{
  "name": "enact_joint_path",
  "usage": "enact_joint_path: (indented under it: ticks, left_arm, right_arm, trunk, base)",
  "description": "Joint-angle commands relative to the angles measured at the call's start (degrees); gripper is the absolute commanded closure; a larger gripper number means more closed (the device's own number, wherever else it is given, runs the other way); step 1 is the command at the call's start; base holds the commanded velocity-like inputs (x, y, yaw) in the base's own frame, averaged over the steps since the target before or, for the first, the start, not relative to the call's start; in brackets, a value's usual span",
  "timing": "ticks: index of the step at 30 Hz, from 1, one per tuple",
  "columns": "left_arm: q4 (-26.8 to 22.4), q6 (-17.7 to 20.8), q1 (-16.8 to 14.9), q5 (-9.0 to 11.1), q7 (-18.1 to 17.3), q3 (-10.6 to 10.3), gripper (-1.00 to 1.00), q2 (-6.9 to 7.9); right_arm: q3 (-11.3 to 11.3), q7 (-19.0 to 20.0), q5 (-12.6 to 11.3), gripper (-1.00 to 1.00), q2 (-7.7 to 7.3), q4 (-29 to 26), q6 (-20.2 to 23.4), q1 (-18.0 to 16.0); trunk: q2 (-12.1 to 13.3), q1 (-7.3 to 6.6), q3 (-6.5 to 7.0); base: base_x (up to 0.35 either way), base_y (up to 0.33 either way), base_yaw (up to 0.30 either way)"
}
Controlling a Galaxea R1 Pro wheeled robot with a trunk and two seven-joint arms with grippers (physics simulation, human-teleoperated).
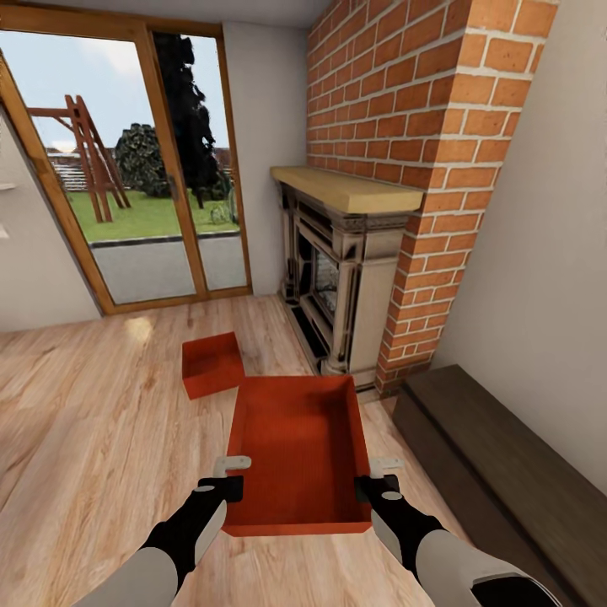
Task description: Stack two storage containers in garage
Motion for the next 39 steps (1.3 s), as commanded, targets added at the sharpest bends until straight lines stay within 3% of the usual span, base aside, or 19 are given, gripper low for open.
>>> enact_joint_path:
  ticks: [1, 39]
  left_arm:
    - [0.02, 0.51, 0.01, -0.49, 1.02, 0.03, 1.00, 0.03]
    - [-0.07, 0.33, 0.01, -0.49, 1.02, 0.21, 1.00, 0.11]
  right_arm:
    - [-0.44, -0.26, 0.32, 1.00, 0.04, -0.16, -0.04, -0.09]
    - [-0.44, -0.26, 0.32, 1.00, 0.03, -0.16, -0.04, -0.09]
  trunk:
    - [-0.12, 0.03, -0.02]
    - [-0.12, 0.03, 3.49]
  base:
    - [0.000, 0.000, 0.000]
    - [0.000, 0.000, 0.000]
